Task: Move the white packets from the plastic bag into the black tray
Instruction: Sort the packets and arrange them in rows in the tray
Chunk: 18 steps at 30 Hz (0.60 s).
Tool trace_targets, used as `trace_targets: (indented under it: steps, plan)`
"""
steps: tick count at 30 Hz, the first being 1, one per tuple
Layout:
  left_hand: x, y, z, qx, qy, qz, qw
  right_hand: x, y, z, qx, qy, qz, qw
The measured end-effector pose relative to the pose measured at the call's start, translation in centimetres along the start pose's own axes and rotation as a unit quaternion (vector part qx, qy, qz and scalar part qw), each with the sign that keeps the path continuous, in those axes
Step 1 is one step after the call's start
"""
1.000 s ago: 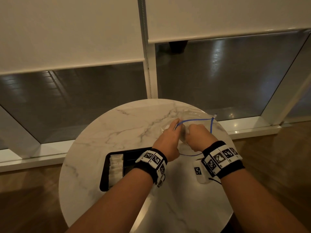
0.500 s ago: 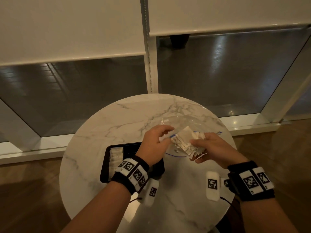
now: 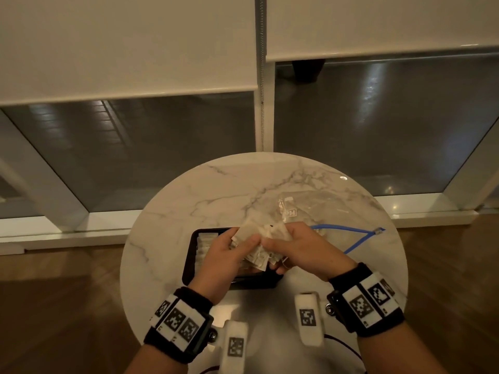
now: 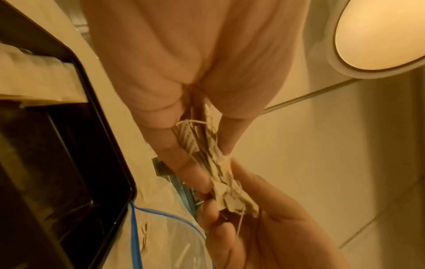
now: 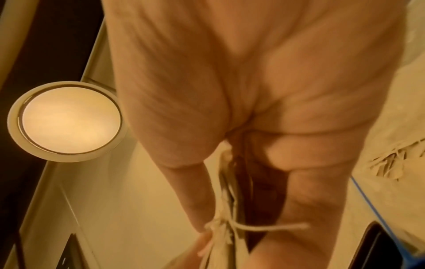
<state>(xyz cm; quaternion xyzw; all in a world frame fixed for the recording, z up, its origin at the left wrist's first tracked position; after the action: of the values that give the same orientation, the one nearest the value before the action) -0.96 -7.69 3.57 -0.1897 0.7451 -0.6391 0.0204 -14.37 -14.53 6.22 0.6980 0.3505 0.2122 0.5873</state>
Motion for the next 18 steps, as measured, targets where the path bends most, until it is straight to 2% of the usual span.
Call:
trace_targets:
  steps: [6,12,18]
  plan:
    - [-3.6,0.2,-1.3,0.003,-0.05,-0.072,0.996,1.6,0.4,1.1,-0.019,-0.034,0.071,0.997]
    - [-5.0,0.6,-1.8,0.014,-0.07,-0.11,0.991,3.0,0.6,1.6,-0.067,-0.104,0.046,0.991]
    - [-5.7,0.8,-2.3,0.013,-0.064,-0.137,0.988,3.9,1.2,1.9,-0.096,-0.108,0.049,0.988]
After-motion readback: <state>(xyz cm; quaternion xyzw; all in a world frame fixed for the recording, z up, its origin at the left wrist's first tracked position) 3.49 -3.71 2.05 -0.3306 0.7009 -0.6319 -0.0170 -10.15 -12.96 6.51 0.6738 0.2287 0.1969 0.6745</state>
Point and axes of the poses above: each hand's wrist, its own z-axis towards the middle knuckle, its own x-axis out of the palm, y = z × x, the point moved 6 cm from there along z, towards the middle knuckle
